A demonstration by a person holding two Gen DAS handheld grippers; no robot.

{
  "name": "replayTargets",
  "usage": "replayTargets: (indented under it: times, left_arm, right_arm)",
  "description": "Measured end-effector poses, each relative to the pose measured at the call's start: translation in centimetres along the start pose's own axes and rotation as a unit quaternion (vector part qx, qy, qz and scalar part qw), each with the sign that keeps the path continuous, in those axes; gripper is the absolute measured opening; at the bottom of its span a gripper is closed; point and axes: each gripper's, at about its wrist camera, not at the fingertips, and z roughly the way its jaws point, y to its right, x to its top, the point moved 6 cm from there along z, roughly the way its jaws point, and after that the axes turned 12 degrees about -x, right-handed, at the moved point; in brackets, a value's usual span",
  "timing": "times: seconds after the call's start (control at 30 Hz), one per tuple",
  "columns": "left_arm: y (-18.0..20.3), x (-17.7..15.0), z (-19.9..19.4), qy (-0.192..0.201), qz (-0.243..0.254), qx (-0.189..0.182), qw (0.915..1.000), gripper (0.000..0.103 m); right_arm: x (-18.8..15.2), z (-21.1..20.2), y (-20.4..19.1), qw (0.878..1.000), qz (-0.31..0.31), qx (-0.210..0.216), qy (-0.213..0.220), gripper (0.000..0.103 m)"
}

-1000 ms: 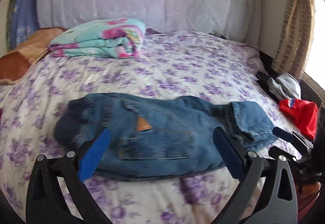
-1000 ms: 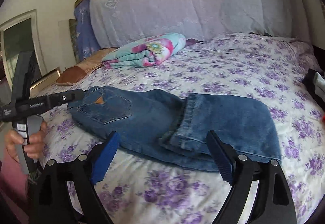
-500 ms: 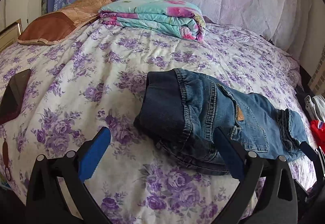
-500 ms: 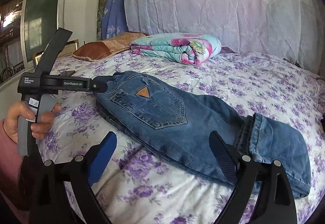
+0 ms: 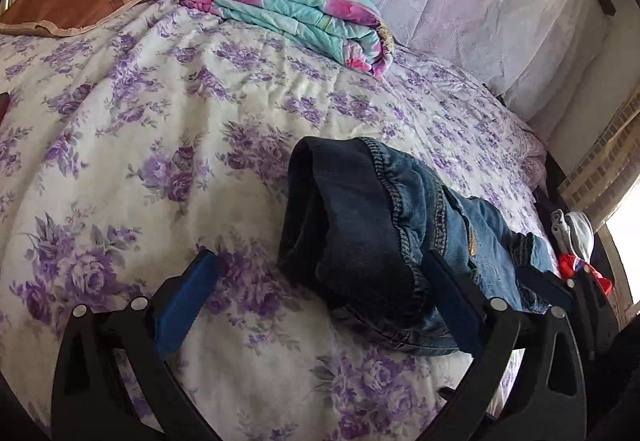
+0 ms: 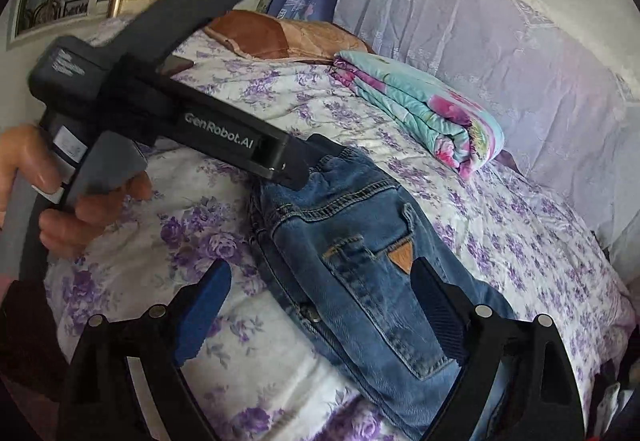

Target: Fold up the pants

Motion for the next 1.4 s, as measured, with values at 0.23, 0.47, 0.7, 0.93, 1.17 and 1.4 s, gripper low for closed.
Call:
replayTargets:
  times: [0.23,0.47,0.7,0.93,1.17,1.4]
  left_arm:
    - [-1.3,1.0,-3.0,0.029,-0.001,-0.037,0.9989,0.099]
    - [-2.3,1.4,-3.2,0.010,-0.065,-0.107,0.9921,0.099]
    - [1.3,1.9,-0.2,-0.054,-0.099,-0.235,0.9654,0.099]
    - [1.8,3.0,4.1,-0.099,-0.153,-0.271,0.9452,0.096]
    - [4.0,5.2,2.5,-0.105,-0.115,-0.282,0.9467,0.080]
    - [4.8,5.7,1.8,-0.123,-0.098,-0.264,0.9517,0.080]
  right_arm:
    - [1.0,3.5,-2.3,0.996,-0.071,-0.041,-0.015,0.085]
    - [1.5,3.6,-2.2,0.998,-0.048,-0.050,-0.005,0.039]
    - [1.7,1.5,-0.6,0.998,-0.008,-0.053,0.017,0.033]
    - [1.2,0.2,-0.7,0.998,-0.006,-0.060,0.026,0.037]
    - [2.1,-4.6,-2.6,0.985,-0.063,-0.129,0.098,0.083]
    - [2.1,-0.5,-3.7,0.980,-0.086,-0.168,0.061,0.042]
